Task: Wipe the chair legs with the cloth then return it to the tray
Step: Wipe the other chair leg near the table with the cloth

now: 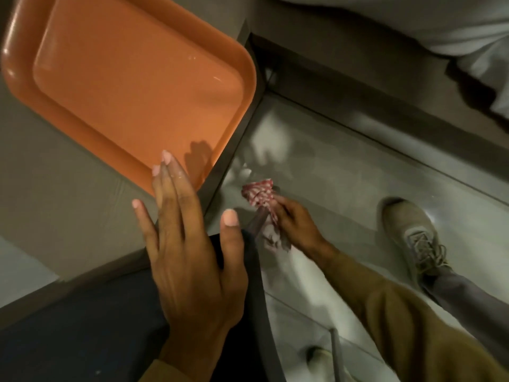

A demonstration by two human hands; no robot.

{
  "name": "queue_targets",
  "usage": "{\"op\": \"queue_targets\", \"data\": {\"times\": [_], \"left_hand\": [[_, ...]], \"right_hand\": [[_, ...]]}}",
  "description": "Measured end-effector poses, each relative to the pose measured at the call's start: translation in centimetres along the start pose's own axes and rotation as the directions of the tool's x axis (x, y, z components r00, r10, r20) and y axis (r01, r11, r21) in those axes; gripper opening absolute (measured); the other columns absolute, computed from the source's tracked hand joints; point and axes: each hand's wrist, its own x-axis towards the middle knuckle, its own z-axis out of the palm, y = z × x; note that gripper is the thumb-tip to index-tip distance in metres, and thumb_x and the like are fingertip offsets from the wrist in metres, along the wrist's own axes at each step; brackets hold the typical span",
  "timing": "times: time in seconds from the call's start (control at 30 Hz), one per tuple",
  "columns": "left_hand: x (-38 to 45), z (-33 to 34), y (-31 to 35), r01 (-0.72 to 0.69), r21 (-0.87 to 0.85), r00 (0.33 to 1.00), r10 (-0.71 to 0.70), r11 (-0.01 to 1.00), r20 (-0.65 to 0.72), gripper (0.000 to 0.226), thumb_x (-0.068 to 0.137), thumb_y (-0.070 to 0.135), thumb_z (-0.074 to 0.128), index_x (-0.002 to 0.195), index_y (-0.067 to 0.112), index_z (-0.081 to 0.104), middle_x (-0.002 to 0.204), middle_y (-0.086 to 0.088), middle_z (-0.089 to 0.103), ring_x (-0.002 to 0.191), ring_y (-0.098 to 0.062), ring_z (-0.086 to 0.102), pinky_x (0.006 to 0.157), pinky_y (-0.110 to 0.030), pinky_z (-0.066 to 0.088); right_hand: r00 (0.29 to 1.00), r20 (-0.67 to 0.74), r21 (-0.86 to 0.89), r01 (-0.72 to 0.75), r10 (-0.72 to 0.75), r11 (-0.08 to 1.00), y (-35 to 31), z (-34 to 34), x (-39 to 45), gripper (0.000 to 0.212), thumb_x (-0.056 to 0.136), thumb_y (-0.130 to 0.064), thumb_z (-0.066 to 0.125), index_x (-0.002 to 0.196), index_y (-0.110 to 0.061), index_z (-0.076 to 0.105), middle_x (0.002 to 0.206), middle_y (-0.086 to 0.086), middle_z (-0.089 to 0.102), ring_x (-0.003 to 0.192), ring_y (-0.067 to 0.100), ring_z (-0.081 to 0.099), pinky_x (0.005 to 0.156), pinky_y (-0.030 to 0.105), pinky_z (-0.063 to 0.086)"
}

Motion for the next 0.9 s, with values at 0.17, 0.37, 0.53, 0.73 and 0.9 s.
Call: {"op": "queue_targets", "data": {"times": [0.17, 0.37, 0.53, 0.73, 0.9], "left_hand": [[0.0, 0.0, -0.1, 0.010, -0.013, 1.000, -0.010, 1.000, -0.001, 0.079, 0.113, 0.059, 0.011, 0.175, 0.009, 0.010, 0.185, 0.000, 0.013, 0.173, -0.014, 0.007, 0.142, -0.050, 0.001], [0.2, -0.5, 0.3, 0.031, 0.037, 0.998, -0.033, 0.999, 0.055, 0.080, 0.112, 0.059, 0.007, 0.174, 0.009, 0.012, 0.185, -0.004, 0.015, 0.173, -0.019, 0.010, 0.141, -0.057, 0.006], [0.3, -0.7, 0.4, 0.036, 0.050, 0.997, -0.040, 0.998, 0.068, 0.081, 0.111, 0.062, 0.005, 0.175, 0.011, 0.012, 0.185, -0.003, 0.015, 0.173, -0.017, 0.009, 0.140, -0.058, 0.007], [0.1, -0.5, 0.4, 0.026, 0.021, 0.999, -0.027, 0.999, 0.031, 0.078, 0.112, 0.060, 0.009, 0.175, 0.013, 0.011, 0.185, 0.001, 0.015, 0.173, -0.015, 0.010, 0.142, -0.051, 0.000], [0.0, -0.5, 0.3, 0.032, -0.032, 0.999, -0.031, 0.999, 0.024, 0.075, 0.113, 0.058, 0.012, 0.175, 0.015, 0.010, 0.185, 0.004, 0.015, 0.173, -0.015, 0.010, 0.141, -0.045, -0.005]], "right_hand": [[0.973, 0.003, 0.069, -0.230, 0.230, 0.971, 0.1, 0.4, 4.3, 0.038, 0.113, -0.020, 0.045, 0.140, -0.002, 0.065, 0.138, 0.023, 0.070, 0.128, 0.037, 0.065, 0.119, 0.051, 0.047], [0.997, 0.059, 0.237, -0.067, 0.055, 0.969, -6.1, 0.2, -7.3, 0.031, 0.113, -0.027, 0.048, 0.130, -0.016, 0.072, 0.119, 0.007, 0.080, 0.113, 0.021, 0.076, 0.099, 0.035, 0.062], [0.999, 0.047, 0.314, -0.022, 0.007, 0.949, -7.4, 1.0, -11.0, 0.034, 0.115, -0.030, 0.042, 0.136, -0.040, 0.066, 0.125, -0.020, 0.077, 0.122, -0.006, 0.070, 0.100, 0.012, 0.055], [0.993, -0.050, 0.288, -0.084, 0.103, 0.954, -0.6, 2.8, -3.7, 0.036, 0.114, -0.037, 0.040, 0.137, -0.030, 0.066, 0.128, -0.009, 0.076, 0.121, -0.003, 0.070, 0.111, 0.028, 0.054], [0.974, -0.082, 0.255, -0.185, 0.212, 0.949, 1.7, 2.6, 3.0, 0.043, 0.114, -0.040, 0.037, 0.144, -0.023, 0.063, 0.142, 0.007, 0.069, 0.133, 0.020, 0.066, 0.118, 0.040, 0.049]]}}
